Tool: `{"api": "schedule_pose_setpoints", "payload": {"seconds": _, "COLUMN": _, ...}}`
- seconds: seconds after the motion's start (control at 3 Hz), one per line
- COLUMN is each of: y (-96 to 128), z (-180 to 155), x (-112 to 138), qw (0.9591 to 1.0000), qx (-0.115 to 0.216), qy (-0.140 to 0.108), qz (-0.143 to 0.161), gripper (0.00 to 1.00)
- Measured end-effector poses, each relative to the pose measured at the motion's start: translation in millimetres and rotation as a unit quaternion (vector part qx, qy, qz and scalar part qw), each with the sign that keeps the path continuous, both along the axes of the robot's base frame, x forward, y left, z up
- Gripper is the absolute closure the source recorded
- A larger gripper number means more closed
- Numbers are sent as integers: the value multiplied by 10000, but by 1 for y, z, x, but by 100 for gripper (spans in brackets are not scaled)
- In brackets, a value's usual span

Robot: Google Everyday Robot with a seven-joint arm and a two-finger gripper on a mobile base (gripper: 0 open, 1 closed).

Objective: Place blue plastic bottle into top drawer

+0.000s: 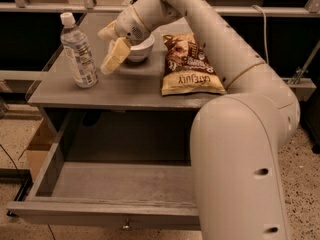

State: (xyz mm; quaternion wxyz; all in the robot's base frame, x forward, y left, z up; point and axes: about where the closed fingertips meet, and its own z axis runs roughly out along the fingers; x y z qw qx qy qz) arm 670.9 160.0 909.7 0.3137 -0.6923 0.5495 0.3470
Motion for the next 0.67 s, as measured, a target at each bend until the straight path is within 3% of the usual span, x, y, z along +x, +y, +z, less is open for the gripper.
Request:
{"api": "schedule_pose_setpoints", "payload": {"seconds": 0.33, "y": 18, "z": -13, "x": -1, "qw": 9996, "qx": 111, "qy": 185, "qz": 159, "gripper": 0}}
{"api": "schedule_pose_setpoints", "payload": {"seconds": 0.67, "y": 18, "z": -13, "x": -1, "qw": 9996, "qx": 111, "qy": 186, "qz": 159, "gripper": 0}}
